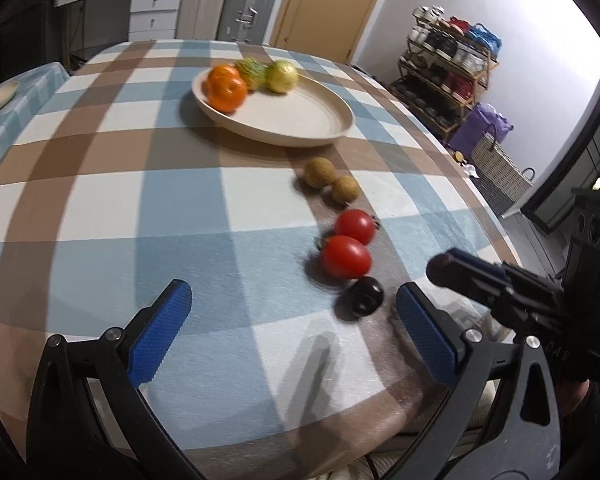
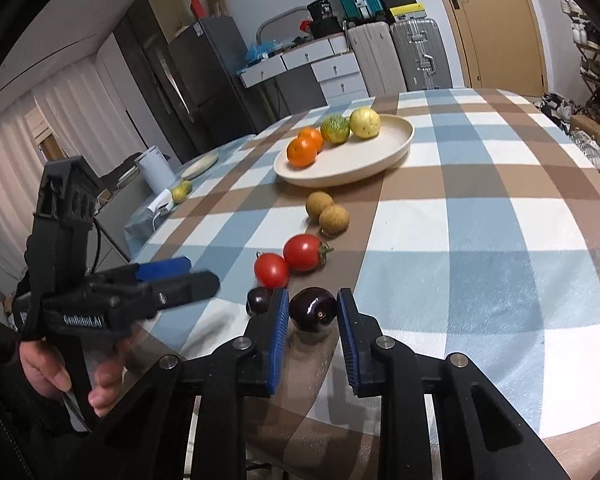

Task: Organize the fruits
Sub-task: 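Lower the right tool onto a dark purple plum and close it, then close the left tool on the other dark plum while the right tool lifts its plum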

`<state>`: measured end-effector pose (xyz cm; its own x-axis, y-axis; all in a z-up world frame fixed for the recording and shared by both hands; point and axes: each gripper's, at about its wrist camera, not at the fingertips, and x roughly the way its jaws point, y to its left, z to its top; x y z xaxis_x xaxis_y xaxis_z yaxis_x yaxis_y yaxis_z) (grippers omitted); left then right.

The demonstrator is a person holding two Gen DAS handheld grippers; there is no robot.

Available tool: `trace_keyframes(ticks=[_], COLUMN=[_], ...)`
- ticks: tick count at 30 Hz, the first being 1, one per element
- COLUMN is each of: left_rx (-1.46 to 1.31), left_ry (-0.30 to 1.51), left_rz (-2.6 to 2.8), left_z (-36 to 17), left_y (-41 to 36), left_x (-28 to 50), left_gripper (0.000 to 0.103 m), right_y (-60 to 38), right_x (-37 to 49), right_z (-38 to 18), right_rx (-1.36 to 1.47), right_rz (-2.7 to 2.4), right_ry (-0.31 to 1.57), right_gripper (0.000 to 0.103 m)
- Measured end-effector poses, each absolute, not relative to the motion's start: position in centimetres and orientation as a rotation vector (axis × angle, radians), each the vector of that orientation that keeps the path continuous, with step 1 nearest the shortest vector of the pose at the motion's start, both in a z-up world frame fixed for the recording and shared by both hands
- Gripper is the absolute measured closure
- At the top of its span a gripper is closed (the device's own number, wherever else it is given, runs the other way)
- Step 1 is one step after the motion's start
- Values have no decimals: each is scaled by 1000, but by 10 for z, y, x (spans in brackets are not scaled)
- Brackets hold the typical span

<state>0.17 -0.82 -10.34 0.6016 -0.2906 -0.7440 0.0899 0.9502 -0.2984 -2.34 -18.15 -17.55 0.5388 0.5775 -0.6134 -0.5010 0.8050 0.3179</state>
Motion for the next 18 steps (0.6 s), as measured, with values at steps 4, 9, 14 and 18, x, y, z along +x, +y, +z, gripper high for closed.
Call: trace_keyframes(ticks=[4, 9, 14, 18], left_rx=[-230, -197, -167, -144], left_ry=[937, 950, 961, 963], left_rz=[-258, -291, -310, -342], left_z=[-112, -113, -111, -108], left_y=[-22, -37, -46, -53], left_x=[6, 11, 12, 9], left_gripper=[6, 23, 57, 77], right_y=[-184, -195, -202, -206], right_x=[-24, -23, -20, -18], right_z=[-170, -166, -166, -166], right_rx=[105, 133, 156, 169], right_rz=[643, 629, 620, 621], right_ry=[751, 728, 726, 723], right_gripper=[78, 78, 78, 78])
